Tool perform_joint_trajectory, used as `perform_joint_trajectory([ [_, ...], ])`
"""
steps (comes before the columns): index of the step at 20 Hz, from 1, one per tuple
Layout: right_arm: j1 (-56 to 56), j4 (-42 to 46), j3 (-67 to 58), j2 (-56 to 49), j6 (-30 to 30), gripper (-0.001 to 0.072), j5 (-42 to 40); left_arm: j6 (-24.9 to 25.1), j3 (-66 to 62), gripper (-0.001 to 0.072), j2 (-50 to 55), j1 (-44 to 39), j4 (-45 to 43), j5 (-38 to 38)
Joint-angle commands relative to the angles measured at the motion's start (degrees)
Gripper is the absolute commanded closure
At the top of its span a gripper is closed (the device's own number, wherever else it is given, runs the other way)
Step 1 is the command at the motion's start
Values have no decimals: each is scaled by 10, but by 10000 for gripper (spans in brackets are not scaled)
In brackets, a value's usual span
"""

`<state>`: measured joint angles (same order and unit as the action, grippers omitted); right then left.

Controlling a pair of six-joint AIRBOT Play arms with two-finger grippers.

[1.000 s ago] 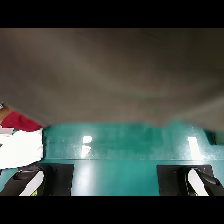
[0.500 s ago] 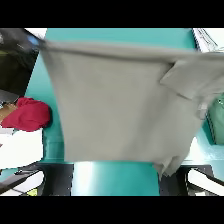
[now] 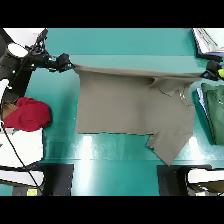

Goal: Fold the shirts.

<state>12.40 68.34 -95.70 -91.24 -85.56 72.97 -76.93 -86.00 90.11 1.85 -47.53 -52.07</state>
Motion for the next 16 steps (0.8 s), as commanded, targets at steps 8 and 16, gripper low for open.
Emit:
perform_joint_trajectory([
  [8,-61,107,-42,-42,6,698,-95,84,3,683,19,-2,-24,4],
  [16,-61,128,174,19,5,695,-98,84,131,682,19,-2,-31,-39],
])
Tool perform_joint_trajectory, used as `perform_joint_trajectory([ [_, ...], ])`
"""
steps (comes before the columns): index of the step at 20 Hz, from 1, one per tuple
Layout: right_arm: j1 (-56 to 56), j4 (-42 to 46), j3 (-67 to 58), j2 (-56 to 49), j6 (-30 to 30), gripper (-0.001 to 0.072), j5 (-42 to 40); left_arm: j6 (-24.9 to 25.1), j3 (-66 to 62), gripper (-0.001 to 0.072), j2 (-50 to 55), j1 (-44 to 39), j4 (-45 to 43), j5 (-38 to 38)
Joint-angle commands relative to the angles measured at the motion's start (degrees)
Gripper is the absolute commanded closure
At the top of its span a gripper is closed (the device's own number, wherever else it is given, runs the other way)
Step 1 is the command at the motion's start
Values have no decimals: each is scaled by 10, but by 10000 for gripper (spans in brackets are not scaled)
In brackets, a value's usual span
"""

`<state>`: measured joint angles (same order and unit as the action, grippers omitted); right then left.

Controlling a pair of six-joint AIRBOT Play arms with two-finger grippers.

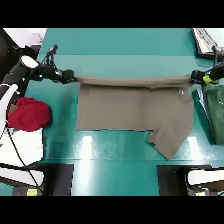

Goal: Fold the shirts.

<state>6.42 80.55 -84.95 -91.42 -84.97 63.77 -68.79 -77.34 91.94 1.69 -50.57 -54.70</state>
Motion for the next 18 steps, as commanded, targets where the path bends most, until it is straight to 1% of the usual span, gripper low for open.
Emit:
perform_joint_trajectory([
  [1,-1,1,86,29,-1,694,-12,2,52,682,0,0,0,-10],
  [2,-1,0,98,34,-1,690,-14,0,54,650,0,0,0,-13],
  [3,-1,-3,103,36,-6,630,-9,-9,54,327,0,0,1,-16],
  [4,-1,-15,104,36,-6,434,0,-26,53,42,0,0,2,-21],
  [5,3,-26,101,36,-6,358,15,-42,49,70,0,0,1,-33],
  [6,8,-36,92,36,-6,359,38,-43,42,107,-1,4,-1,-53],
  [7,16,-47,80,36,-2,359,66,-43,34,106,-5,10,-1,-81],
  [9,36,-81,65,56,46,359,132,-42,28,107,-33,29,-5,-126],
  [11,62,-126,76,93,81,359,176,-41,42,107,-75,47,-27,-168],
  [13,93,-173,109,143,106,360,204,-35,98,107,-126,50,-37,-184],
  [15,114,-201,152,188,118,365,200,-32,186,107,-173,50,-28,-179],
  [16,123,-210,173,209,123,400,195,-32,234,107,-192,50,-26,-172],
  [18,128,-210,212,246,125,403,187,-30,311,107,-216,50,-25,-164],
])
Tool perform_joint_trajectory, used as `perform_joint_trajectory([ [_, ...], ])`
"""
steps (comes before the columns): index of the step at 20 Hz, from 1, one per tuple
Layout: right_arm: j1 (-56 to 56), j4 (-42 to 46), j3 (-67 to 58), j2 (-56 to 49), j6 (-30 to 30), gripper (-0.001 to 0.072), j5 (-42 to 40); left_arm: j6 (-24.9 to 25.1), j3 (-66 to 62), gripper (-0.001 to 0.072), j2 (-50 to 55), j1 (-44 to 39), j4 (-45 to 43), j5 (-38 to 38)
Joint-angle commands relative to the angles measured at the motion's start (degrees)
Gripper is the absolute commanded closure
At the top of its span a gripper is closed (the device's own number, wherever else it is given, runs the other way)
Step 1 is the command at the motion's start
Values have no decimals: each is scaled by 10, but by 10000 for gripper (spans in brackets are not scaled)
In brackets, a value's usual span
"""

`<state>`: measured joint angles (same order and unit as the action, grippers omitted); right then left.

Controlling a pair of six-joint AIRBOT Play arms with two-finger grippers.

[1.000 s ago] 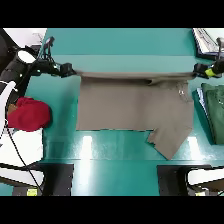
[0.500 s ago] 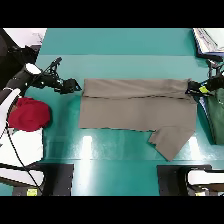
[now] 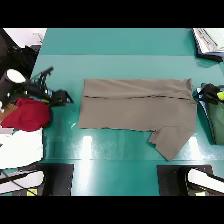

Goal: Fold the shirts.

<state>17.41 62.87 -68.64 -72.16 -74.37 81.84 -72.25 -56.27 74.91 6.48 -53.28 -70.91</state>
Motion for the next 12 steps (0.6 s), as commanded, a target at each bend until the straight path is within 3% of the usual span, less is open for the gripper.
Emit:
perform_joint_trajectory([
  [1,18,-33,66,68,21,403,5,16,130,107,-51,2,13,3],
  [6,8,-34,107,97,21,403,4,29,195,107,-52,-5,80,69],
  [9,8,-34,108,97,20,403,15,28,206,107,-52,-51,83,105],
  [12,8,-34,108,97,20,403,24,-3,206,107,-52,-94,87,159],
])
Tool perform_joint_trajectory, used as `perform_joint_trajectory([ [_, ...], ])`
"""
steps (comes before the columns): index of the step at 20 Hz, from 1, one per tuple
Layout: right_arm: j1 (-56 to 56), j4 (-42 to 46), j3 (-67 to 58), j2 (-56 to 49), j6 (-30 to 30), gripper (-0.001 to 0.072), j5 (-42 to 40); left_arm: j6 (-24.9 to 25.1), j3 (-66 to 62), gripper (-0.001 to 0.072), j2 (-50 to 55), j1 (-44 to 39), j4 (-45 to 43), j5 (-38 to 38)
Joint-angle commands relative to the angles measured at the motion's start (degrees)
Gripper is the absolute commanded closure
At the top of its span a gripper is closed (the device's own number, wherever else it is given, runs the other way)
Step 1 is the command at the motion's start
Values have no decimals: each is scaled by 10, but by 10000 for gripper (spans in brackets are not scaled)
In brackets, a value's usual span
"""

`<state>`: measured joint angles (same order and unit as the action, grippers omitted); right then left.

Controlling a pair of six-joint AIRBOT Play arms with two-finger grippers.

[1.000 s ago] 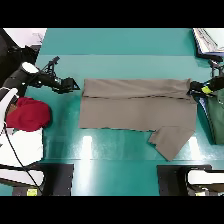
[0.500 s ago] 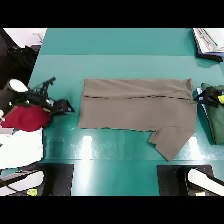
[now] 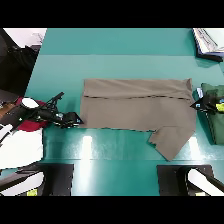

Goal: Fold the shirts.

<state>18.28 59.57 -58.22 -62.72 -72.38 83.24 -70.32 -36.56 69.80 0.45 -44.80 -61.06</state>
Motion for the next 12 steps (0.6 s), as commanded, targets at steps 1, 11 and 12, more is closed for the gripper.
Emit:
perform_joint_trajectory([
  [1,0,0,3,3,0,403,16,-29,8,108,0,-42,5,70],
  [11,134,113,156,77,-16,401,30,-12,-48,683,-1,-44,32,53],
  [12,153,144,185,83,-32,395,29,-10,-60,683,-1,-44,33,52],
])
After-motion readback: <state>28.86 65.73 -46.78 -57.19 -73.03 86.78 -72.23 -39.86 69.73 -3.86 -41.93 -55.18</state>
